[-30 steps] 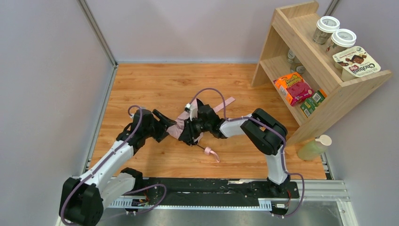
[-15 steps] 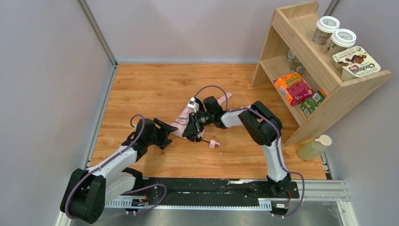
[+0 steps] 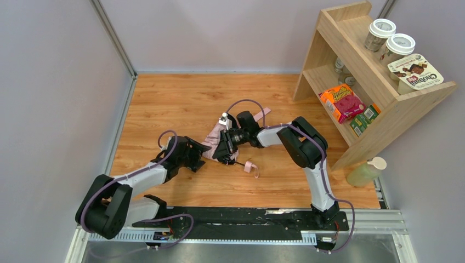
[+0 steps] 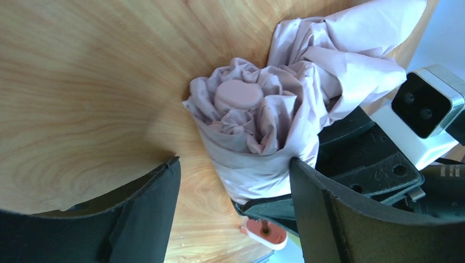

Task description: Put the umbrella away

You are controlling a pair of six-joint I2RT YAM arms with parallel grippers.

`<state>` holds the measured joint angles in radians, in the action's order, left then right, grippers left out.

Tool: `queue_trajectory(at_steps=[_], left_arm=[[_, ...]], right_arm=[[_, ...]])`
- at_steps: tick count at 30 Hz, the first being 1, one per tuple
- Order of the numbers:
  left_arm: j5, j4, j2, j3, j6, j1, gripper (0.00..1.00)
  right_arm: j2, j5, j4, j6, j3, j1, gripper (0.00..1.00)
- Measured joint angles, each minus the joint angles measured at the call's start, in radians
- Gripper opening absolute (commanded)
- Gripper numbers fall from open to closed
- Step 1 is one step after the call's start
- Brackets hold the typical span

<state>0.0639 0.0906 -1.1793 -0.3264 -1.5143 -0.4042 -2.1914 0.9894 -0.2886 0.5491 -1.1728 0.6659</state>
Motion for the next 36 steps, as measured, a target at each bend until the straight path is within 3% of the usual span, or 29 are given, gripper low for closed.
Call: queue_trajectory(at_steps=[4, 7, 13, 16, 20, 21, 29, 36], left_arm=[[-0.042, 0.031, -0.053, -0.029, -0.003, -0.025, 0.73], [-0.076, 0.07, -0.092, -0.036, -0.005, -0.042, 0.63], [-0.113, 0.135, -0.159, -0.04, -0.013, -0.069, 0.38], [-0.125, 0.172, -0.18, -0.037, -0.023, -0.077, 0.18], [-0.126, 0.19, -0.183, -0.028, -0.022, -0.079, 0.0], [-0.125, 0.189, -0.182, -0.028, -0.021, -0.079, 0.0], [-0.095, 0.115, -0.157, -0.047, -0.013, -0.079, 0.0], [-0.043, -0.013, -0.136, -0.086, 0.017, -0.085, 0.0]], right_arm=[[0.0, 0.0, 0.003, 0.004, -0.001, -0.001, 0.0], [0.0, 0.0, 0.015, 0.004, -0.007, -0.001, 0.0], [-0.002, 0.0, 0.062, -0.01, -0.027, -0.008, 0.0], [-0.001, -0.003, 0.093, -0.026, -0.04, -0.008, 0.0], [0.008, -0.012, 0.126, -0.05, -0.049, -0.008, 0.0], [0.012, -0.019, 0.137, -0.055, -0.052, -0.008, 0.01], [0.078, -0.144, 0.37, -0.149, -0.114, 0.022, 0.49], [0.21, -0.36, 0.651, -0.233, -0.138, 0.042, 0.77]])
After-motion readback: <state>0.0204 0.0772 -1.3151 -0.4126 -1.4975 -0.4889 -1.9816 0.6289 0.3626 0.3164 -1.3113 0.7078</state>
